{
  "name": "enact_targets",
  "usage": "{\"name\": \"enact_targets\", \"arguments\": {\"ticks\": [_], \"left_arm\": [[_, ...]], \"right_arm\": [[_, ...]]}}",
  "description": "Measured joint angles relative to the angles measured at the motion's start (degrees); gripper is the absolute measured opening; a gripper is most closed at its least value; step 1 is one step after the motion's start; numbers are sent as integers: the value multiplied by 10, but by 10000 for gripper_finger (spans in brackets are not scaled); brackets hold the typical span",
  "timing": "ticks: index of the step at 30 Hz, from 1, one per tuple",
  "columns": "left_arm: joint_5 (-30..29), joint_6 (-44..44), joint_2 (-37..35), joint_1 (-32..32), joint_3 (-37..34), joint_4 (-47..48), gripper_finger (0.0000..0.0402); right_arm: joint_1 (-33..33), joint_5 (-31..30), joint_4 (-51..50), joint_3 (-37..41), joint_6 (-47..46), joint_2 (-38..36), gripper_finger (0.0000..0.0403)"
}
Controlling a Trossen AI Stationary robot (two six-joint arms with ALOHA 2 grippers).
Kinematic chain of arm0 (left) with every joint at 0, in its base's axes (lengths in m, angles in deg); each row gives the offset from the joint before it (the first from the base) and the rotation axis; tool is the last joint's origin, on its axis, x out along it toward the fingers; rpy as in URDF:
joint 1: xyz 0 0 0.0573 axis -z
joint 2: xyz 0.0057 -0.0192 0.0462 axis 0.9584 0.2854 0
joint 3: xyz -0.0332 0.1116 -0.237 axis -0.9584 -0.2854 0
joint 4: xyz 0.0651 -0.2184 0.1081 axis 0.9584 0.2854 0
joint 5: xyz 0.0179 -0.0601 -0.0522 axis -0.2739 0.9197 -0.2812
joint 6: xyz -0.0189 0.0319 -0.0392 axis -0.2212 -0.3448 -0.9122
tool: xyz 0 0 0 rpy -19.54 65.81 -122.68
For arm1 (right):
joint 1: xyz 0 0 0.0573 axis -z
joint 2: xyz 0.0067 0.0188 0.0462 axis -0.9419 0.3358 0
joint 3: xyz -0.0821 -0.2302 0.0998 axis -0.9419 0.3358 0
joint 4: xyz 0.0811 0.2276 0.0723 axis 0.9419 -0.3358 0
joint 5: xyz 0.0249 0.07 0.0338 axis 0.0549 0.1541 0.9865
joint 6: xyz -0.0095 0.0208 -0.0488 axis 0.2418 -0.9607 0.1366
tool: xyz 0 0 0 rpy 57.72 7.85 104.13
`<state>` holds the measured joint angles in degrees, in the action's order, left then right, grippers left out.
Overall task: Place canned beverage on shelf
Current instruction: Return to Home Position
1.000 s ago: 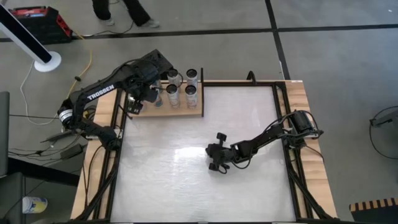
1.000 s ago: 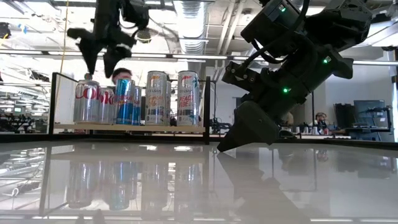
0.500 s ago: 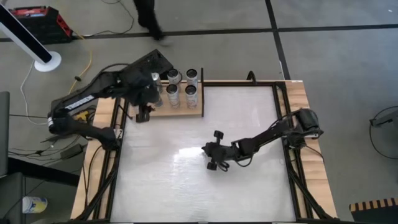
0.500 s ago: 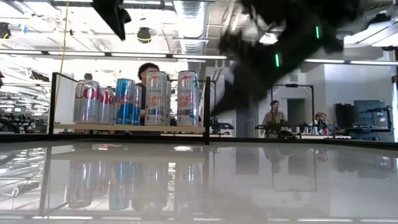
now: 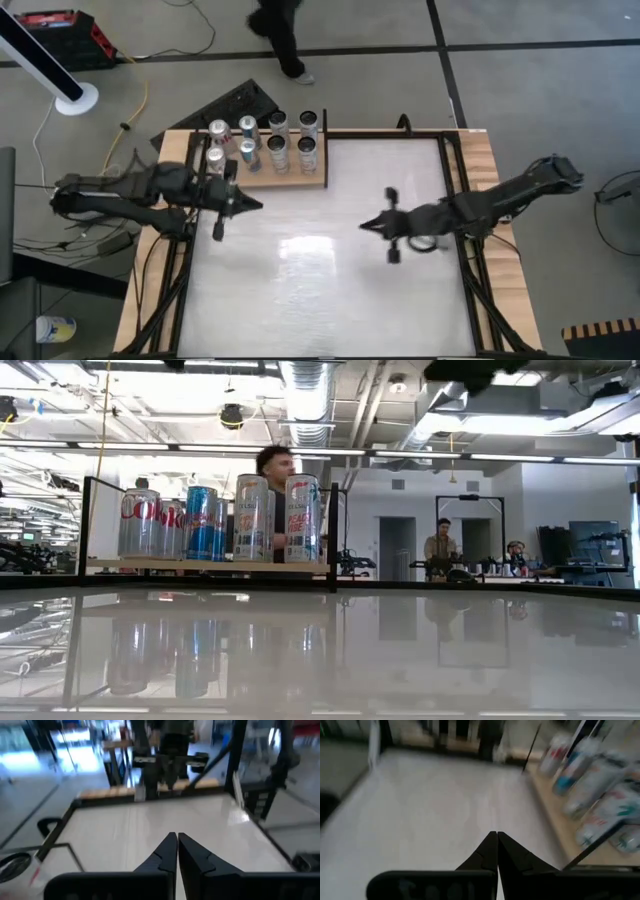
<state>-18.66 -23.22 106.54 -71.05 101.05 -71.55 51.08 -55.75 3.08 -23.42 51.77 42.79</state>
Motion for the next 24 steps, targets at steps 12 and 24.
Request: {"name": "enact_targets", "arguments": {"ticks": [12,24], "left_arm": [[-65,-66,-250,40,-308,-179,0],[-82,-106,-424,39,-435,-193,0]], "right_arm": [[102,65,228,318,-110,-292,27],[157,155,134,398,-144,-443,27]]}}
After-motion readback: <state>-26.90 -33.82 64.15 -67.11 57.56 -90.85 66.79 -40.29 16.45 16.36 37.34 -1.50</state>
